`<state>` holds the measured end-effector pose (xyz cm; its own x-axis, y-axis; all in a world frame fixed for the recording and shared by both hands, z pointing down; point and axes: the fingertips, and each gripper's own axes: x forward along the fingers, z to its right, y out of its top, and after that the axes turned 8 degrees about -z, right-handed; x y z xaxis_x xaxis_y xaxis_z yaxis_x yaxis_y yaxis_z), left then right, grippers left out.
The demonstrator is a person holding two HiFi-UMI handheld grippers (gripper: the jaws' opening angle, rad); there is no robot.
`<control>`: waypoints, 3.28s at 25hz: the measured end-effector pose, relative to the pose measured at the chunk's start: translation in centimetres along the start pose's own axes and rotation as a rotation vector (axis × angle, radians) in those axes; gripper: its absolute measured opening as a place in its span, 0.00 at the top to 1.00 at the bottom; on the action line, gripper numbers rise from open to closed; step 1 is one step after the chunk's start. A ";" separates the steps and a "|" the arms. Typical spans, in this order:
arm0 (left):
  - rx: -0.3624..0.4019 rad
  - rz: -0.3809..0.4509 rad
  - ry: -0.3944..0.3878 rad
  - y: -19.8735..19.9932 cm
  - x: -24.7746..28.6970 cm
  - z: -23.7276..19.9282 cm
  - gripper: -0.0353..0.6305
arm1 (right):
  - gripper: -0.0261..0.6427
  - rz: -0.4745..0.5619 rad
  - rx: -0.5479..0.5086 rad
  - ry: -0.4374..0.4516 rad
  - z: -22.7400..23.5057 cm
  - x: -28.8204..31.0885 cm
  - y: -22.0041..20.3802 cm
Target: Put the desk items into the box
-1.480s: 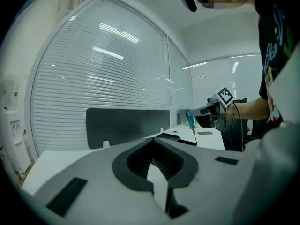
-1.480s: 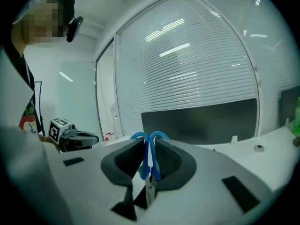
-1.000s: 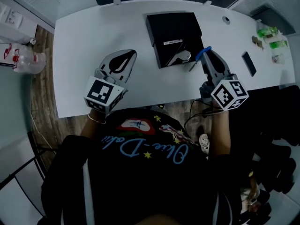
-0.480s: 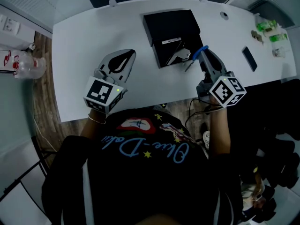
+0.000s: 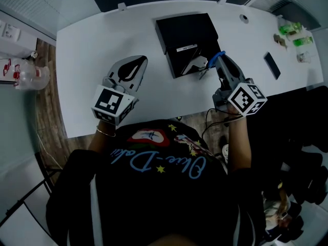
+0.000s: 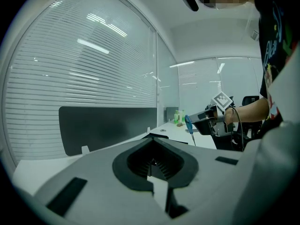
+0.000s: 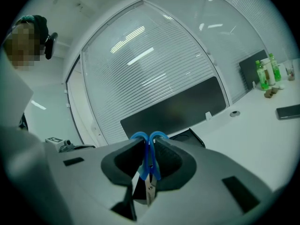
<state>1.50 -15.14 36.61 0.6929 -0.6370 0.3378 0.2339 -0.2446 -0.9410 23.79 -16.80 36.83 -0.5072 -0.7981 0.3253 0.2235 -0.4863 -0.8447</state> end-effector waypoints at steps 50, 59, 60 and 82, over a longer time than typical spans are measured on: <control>-0.031 -0.067 0.024 -1.2 0.7 -2.3 0.94 | 0.84 -0.132 0.286 -0.147 6.8 5.2 -5.9; -0.045 -0.048 0.037 -1.2 0.7 -2.6 0.94 | 0.84 -0.077 0.388 -0.097 6.6 5.3 -4.9; -0.047 -0.049 0.037 -1.2 0.7 -2.5 0.94 | 0.84 -0.053 0.426 -0.090 6.7 5.3 -4.7; -0.051 -0.046 0.050 -1.4 0.4 -2.7 0.94 | 0.84 -0.059 0.618 -0.190 9.4 5.3 -7.2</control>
<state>-0.37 -17.06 38.08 0.6468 -0.6597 0.3827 0.2287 -0.3108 -0.9225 27.29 -20.87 48.66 -0.3895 -0.7855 0.4809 0.6664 -0.6008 -0.4416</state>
